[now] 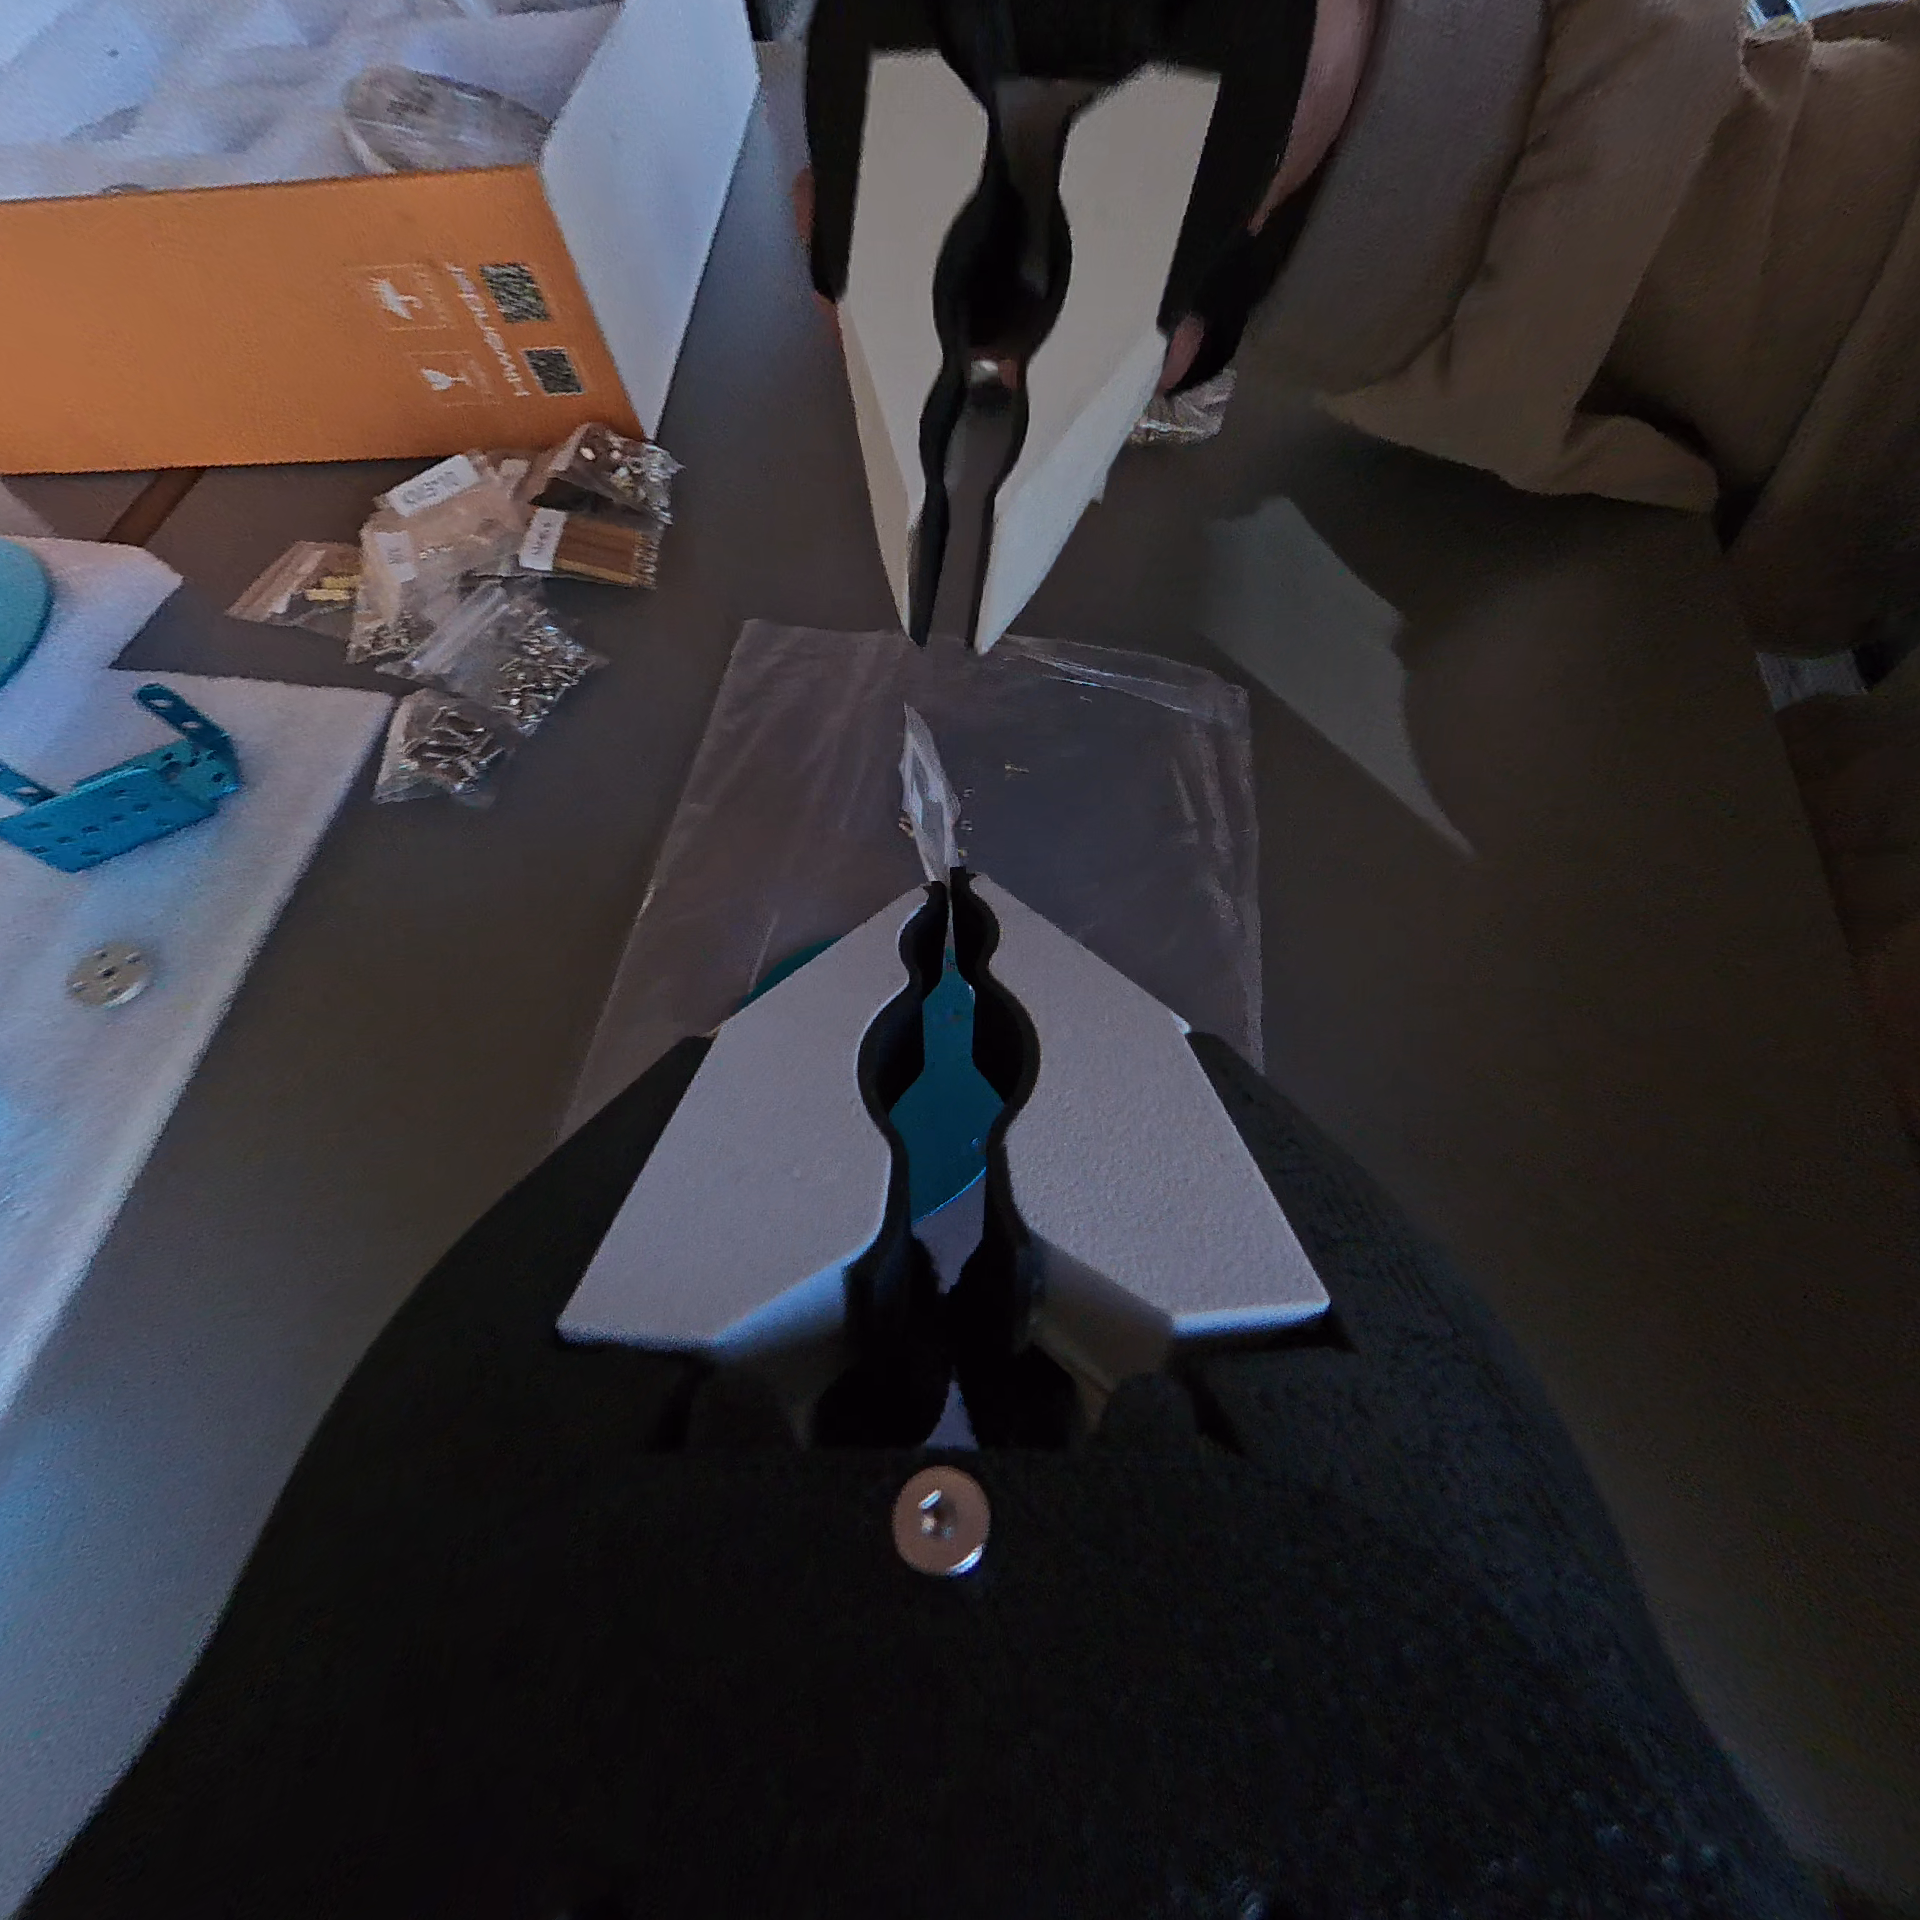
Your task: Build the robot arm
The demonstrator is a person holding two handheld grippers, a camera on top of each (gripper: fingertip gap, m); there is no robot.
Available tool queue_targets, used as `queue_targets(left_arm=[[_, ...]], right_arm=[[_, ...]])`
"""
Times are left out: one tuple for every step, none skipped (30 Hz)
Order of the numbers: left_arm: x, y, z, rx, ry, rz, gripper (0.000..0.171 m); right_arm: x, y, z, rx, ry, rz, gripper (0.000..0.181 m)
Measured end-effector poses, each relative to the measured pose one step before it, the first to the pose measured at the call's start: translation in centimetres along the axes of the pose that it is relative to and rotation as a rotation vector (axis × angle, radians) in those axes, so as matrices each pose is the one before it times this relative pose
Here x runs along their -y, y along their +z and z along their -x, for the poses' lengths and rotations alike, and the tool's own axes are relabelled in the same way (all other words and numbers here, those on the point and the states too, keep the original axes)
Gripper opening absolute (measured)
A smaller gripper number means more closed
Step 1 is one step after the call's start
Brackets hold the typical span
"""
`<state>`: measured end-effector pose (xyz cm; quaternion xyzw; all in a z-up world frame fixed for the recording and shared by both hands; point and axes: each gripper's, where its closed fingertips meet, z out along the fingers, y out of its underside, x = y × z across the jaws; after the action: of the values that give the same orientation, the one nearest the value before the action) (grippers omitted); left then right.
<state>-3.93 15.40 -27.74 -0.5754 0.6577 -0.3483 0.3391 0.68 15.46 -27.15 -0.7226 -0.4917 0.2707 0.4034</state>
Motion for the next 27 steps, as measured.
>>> queue_targets(left_arm=[[0.085,-0.325,0.272,0.008,-0.0048,-0.00756,0.0],[0.098,-0.254,0.193,0.005,-0.0041,-0.00752,0.0],[0.086,-0.19,0.13,0.0035,-0.0026,-0.00539,0.0],[0.045,-0.129,0.077,0.0036,0.0003,-0.00183,0.0],[-0.008,-0.056,0.042,0.0033,0.0026,0.00107,0.0],[-0.016,-0.011,0.011,0.0022,0.0028,0.00235,0.0],[-0.043,0.031,-0.022,0.0003,0.0017,0.00296,0.0],[-0.067,0.044,-0.018,0.0001,0.0014,0.00371,0.0],[-0.057,0.055,-0.01,0.0005,0.0015,0.0034,0.0],[-0.041,0.041,-0.006,-0.0001,0.0006,0.00204,0.0],[-0.027,0.033,-0.015,-0.0009,-0.0004,0.00122,0.0],[-0.023,0.029,-0.012,-0.0011,-0.0009,0.00048,0.0],[-0.012,0.019,-0.006,-0.0007,-0.0008,-0.00006,0.0],[-0.006,0.012,-0.001,-0.0006,-0.0004,0.00012,0.0],[-0.014,0.024,-0.013,-0.0003,0.0001,0.00062,0.0],[-0.01,0.01,-0.012,0.0002,0.0007,0.00059,0.0],[0.01,0.017,-0.03,-0.0005,0.0007,0.00022,0.0],[0.009,0.016,-0.031,-0.0011,0.0004,0.00022,0.0],[0.0,0.021,-0.036,-0.0008,0.0007,0.00033,0.0],[0.015,0.025,-0.039,-0.0007,0.0012,0.00032,0.0],[-0.004,0.035,-0.056,-0.0016,0.0007,0.00045,0.0],[-0.007,0.039,-0.037,-0.0015,0.0001,0.00089,0.0],[-0.02,0.042,-0.03,-0.0011,0.0005,0.00125,0.0],[-0.024,0.034,-0.033,-0.0013,0.0004,0.00112,0.0],[-0.016,0.044,-0.022,-0.0011,0.0001,0.00089,0.0],[-0.012,0.025,-0.026,-0.0006,0.0003,0.00056,0.0],[-0.005,0.028,-0.027,-0.0008,0.0004,0.00003,0.0]], right_arm=[[-1.122,-0.033,-0.533,-0.0231,-0.0014,0.0493,0.009],[-1.271,0.094,-0.404,-0.0167,-0.0037,0.0558,0.009],[-1.12,0.176,-0.229,-0.007,-0.0014,0.0466,0.01],[-0.78,0.223,-0.083,0.0026,0.0023,0.0295,0.01],[-0.532,0.243,0.085,0.0128,0.0044,0.0208,0.01],[-0.335,0.257,0.209,0.0163,0.0034,0.0154,0.01],[-0.254,0.259,0.159,0.0093,-0.0035,0.0148,0.01],[-0.241,0.262,0.204,0.0058,-0.011,0.016,0.01],[-0.226,0.269,0.125,-0.0038,-0.0144,0.0163,0.01],[-0.184,0.252,0.053,-0.0081,-0.0149,0.0157,0.01],[-0.122,0.255,0.018,-0.009,-0.012,0.0126,0.009],[-0.067,0.268,0.064,-0.004,-0.0093,0.0092,0.009],[-0.123,0.284,0.069,-0.0025,-0.0063,0.0118,0.009],[-0.154,0.262,-0.005,-0.0051,-0.0044,0.0129,0.009],[-0.108,0.19,0.008,-0.0024,-0.0035,0.0089,0.009],[-0.035,0.11,-0.029,-0.0041,-0.0019,0.0034,0.009],[0.061,0.036,0.006,-0.0003,0.0019,-0.0031,0.009],[0.046,0.004,-0.018,0.0012,0.0034,-0.0032,0.008],[0.06,0.01,0.037,0.0048,0.0041,-0.0042,0.008],[-0.034,0.028,0.06,0.0057,0.0033,0.0003,0.008],[-0.069,0.06,-0.003,0.0013,0.0009,0.0025,0.008],[0.034,0.048,0.012,0.0001,-0.0001,-0.0039,0.007],[-0.001,0.02,-0.022,-0.0018,-0.0011,-0.001,0.006],[-0.027,-0.006,-0.07,-0.005,-0.0028,0.0012,0.005],[-0.016,-0.005,-0.035,-0.0042,-0.0034,-0.0001,0.003],[-0.004,-0.008,-0.039,-0.0044,-0.0039,0.0,0.003],[0.001,0.009,-0.01,-0.0022,-0.0035,-0.0001,0.003]])
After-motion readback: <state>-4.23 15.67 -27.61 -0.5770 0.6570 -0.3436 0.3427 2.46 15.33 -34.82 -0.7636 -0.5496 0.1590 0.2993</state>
